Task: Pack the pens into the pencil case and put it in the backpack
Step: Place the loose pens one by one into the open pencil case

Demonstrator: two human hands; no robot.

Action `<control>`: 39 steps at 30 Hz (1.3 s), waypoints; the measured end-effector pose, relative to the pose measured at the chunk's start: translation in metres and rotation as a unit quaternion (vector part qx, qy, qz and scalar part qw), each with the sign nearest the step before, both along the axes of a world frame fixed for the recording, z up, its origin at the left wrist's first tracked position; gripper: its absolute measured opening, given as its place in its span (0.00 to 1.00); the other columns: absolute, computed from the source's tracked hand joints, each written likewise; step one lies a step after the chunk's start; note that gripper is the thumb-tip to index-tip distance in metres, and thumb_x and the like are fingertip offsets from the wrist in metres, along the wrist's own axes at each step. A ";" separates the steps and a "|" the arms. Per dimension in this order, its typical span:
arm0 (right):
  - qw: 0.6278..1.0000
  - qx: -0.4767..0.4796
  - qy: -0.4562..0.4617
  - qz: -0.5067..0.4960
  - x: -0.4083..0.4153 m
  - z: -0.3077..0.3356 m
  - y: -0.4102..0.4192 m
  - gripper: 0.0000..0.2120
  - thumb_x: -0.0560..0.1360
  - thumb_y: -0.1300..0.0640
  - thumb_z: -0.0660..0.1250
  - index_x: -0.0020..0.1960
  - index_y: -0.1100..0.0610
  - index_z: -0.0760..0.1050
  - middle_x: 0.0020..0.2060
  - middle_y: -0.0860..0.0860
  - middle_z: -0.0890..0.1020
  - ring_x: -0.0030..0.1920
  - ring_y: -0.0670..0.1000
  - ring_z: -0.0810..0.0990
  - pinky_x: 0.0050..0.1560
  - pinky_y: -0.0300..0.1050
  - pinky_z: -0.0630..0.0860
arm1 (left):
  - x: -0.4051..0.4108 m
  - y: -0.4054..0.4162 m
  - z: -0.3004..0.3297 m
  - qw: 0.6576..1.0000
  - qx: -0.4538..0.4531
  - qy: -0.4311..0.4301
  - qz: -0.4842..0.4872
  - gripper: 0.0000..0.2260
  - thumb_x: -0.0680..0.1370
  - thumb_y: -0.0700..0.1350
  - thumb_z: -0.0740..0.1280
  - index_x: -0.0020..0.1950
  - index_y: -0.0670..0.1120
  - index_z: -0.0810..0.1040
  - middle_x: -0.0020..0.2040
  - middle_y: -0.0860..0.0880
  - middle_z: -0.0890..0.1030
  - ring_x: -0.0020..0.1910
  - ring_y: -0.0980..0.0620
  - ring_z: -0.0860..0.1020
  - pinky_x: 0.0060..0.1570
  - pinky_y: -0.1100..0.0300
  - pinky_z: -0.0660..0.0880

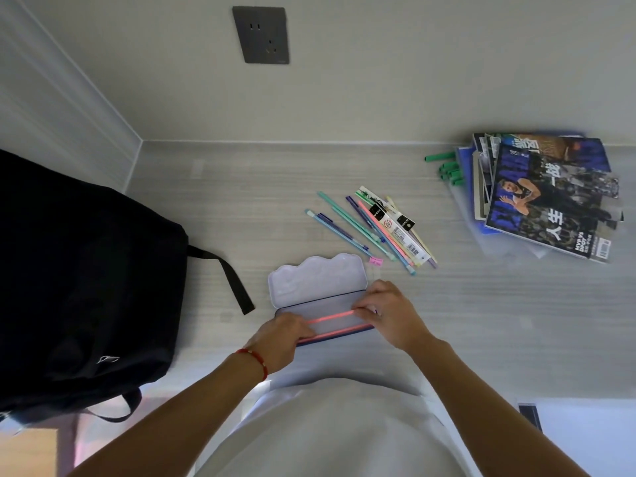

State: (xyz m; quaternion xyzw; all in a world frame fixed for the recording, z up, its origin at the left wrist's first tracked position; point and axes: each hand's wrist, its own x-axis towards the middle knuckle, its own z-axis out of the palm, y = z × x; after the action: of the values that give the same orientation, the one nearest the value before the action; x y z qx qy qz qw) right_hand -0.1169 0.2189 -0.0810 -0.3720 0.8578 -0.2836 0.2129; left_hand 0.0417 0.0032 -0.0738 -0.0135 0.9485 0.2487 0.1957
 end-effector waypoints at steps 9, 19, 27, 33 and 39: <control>0.979 0.106 0.111 0.131 0.003 -0.007 -0.009 0.09 0.79 0.51 0.66 0.53 0.49 0.85 0.52 0.48 0.82 0.59 0.50 0.74 0.60 0.44 0.72 | -0.006 -0.001 0.002 0.998 -0.011 0.028 0.053 0.10 0.80 0.41 0.63 0.59 0.48 0.77 0.56 0.48 0.78 0.50 0.45 0.79 0.52 0.55 0.78; 0.994 0.024 0.099 -0.030 -0.025 0.001 -0.003 0.06 0.78 0.54 0.69 0.47 0.55 0.83 0.43 0.51 0.84 0.47 0.51 0.79 0.46 0.45 0.79 | -0.021 0.001 -0.001 0.999 -0.005 -0.030 0.039 0.09 0.80 0.43 0.65 0.57 0.47 0.82 0.55 0.48 0.81 0.50 0.49 0.80 0.55 0.57 0.79; 0.955 0.177 0.100 -0.218 -0.079 -0.002 0.005 0.14 0.79 0.56 0.66 0.63 0.59 0.75 0.57 0.60 0.77 0.58 0.61 0.76 0.50 0.56 0.80 | -0.018 -0.003 0.006 0.991 -0.045 0.070 0.106 0.07 0.77 0.39 0.68 0.54 0.45 0.82 0.53 0.47 0.81 0.48 0.48 0.81 0.51 0.60 0.79; 0.949 0.176 0.082 -0.249 -0.079 -0.010 0.011 0.09 0.79 0.56 0.66 0.57 0.58 0.78 0.56 0.58 0.79 0.56 0.59 0.77 0.50 0.54 0.81 | -0.009 -0.015 0.001 0.961 -0.039 0.043 0.272 0.13 0.78 0.36 0.60 0.61 0.43 0.73 0.55 0.41 0.71 0.40 0.40 0.76 0.43 0.49 0.78; 0.942 0.222 0.062 -0.244 -0.081 -0.010 0.007 0.13 0.79 0.62 0.64 0.63 0.65 0.72 0.58 0.62 0.76 0.58 0.63 0.77 0.54 0.58 0.79 | -0.017 -0.019 -0.011 0.960 0.005 0.020 0.280 0.20 0.75 0.31 0.59 0.63 0.48 0.70 0.57 0.45 0.69 0.44 0.44 0.74 0.47 0.52 0.77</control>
State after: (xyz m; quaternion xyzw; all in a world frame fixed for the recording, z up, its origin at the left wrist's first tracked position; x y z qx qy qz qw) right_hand -0.1974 0.2260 -0.0906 -0.1109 0.9751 -0.1051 0.1605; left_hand 0.0249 -0.0163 -0.0852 -0.2729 0.9091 0.2987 0.0997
